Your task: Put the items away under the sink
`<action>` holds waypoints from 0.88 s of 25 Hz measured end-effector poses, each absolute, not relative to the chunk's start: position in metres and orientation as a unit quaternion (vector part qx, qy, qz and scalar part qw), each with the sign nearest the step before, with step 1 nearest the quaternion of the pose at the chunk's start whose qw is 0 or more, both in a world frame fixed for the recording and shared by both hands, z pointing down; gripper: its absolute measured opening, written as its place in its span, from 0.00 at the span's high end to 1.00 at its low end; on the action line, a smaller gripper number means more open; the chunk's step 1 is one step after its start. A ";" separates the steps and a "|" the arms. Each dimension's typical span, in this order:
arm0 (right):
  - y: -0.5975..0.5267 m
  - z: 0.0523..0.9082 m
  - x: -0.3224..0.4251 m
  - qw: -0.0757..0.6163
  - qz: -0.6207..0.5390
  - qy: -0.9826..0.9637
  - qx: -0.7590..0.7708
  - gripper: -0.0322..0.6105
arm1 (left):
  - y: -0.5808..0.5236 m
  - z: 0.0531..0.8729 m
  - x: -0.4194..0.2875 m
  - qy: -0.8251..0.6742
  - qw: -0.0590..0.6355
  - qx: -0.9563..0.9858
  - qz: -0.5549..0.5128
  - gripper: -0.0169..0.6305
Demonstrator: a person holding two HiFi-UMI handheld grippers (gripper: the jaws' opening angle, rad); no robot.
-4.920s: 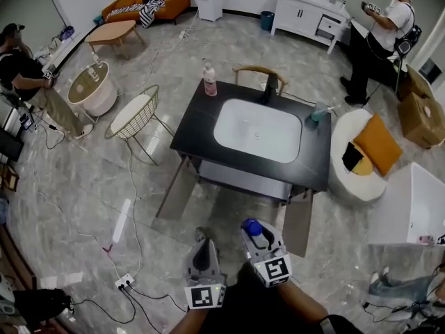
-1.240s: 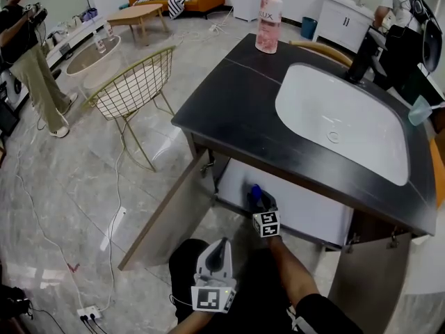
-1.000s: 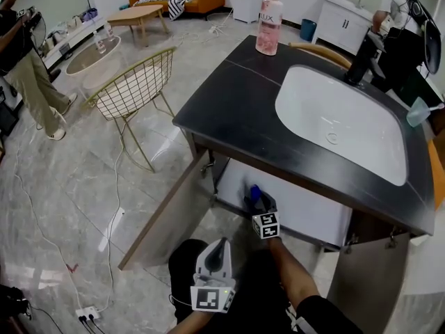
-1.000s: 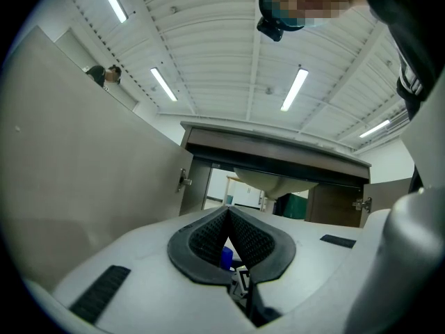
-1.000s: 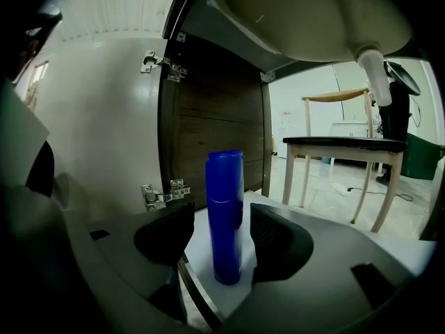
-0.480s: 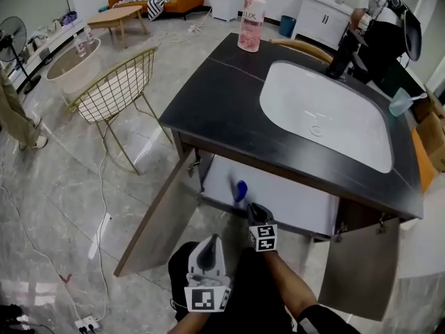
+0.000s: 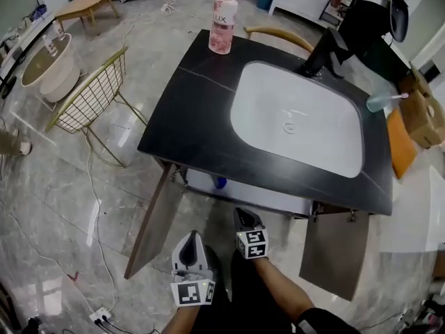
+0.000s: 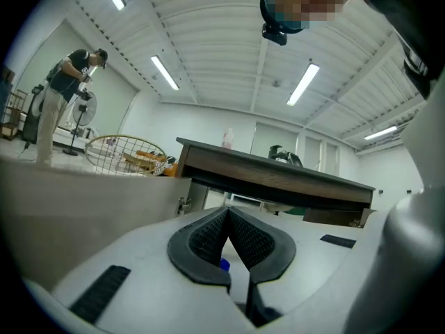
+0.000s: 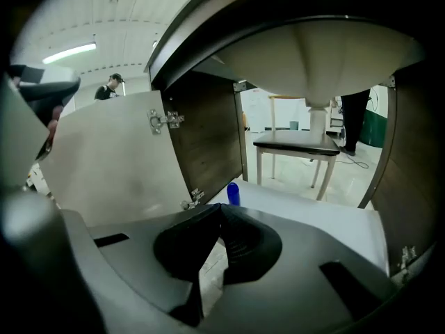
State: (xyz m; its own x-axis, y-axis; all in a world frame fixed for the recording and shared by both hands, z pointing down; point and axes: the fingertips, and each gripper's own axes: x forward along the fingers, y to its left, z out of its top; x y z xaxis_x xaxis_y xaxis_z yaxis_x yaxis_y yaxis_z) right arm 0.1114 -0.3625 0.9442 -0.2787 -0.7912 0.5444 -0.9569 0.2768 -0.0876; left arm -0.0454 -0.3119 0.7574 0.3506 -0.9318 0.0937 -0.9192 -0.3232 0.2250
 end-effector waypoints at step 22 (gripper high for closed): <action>-0.207 0.546 0.161 0.191 0.235 -0.770 0.562 0.93 | -0.199 0.397 0.013 -0.561 0.115 0.820 0.001 0.95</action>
State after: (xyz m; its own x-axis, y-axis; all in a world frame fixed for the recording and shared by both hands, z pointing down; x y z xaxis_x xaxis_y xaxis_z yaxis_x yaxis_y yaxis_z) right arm 0.1613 -0.2068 0.5463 -0.2947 -0.7755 0.5584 -0.9551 0.2576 -0.1463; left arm 0.0132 -0.1987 0.3970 0.3701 -0.9199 0.1297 -0.9202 -0.3438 0.1872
